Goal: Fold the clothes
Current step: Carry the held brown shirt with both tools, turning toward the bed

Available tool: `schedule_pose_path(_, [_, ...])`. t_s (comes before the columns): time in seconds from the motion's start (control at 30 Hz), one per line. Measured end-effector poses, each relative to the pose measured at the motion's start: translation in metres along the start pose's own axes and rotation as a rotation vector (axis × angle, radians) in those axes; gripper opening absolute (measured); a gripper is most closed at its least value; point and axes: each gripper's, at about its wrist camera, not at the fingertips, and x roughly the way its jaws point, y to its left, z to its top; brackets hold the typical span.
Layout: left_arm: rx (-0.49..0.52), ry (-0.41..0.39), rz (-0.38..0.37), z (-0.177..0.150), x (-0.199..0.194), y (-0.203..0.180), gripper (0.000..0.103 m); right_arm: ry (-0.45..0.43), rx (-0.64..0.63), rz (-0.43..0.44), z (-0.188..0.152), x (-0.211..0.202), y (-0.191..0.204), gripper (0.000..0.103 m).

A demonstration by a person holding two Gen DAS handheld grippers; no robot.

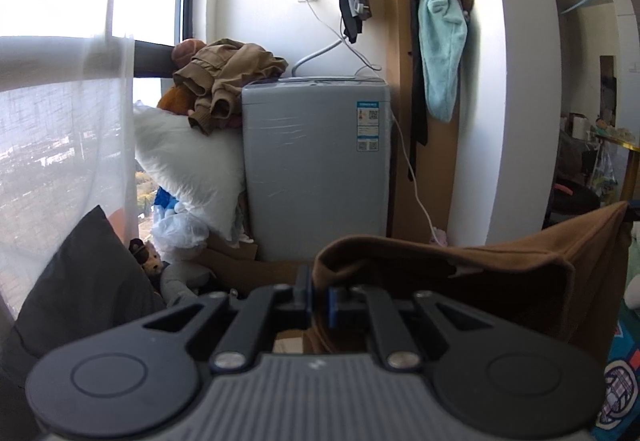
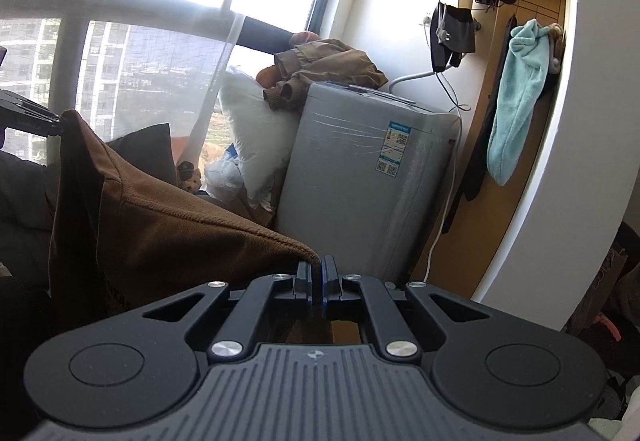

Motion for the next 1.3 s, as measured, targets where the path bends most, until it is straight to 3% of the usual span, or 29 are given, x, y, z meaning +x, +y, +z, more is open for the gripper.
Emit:
schedule_pose_path(0.33, [0.033,-0.032,-0.024,-0.006,-0.015,-0.021,0.008,-0.011,0.036,-0.008,-0.003,-0.033,-0.004,0.003])
schedule_pose_path(0.7, [0.074,-0.172,-0.050,0.034,-0.057,-0.033,0.008,-0.147,0.038,-0.053,0.043,-0.086,-0.018,0.003])
schedule_pose_path(0.87, [0.094,-0.206,-0.067,0.045,-0.069,-0.039,0.008,-0.170,0.037,-0.064,0.050,-0.103,-0.020,0.003])
schedule_pose_path(1.1, [0.115,-0.179,-0.086,0.045,-0.059,-0.043,0.008,-0.134,0.059,-0.059,0.035,-0.098,-0.021,0.003])
schedule_pose_path(1.3, [0.138,-0.093,-0.084,0.033,-0.022,-0.040,0.008,-0.071,0.089,-0.048,0.014,-0.072,-0.022,0.003])
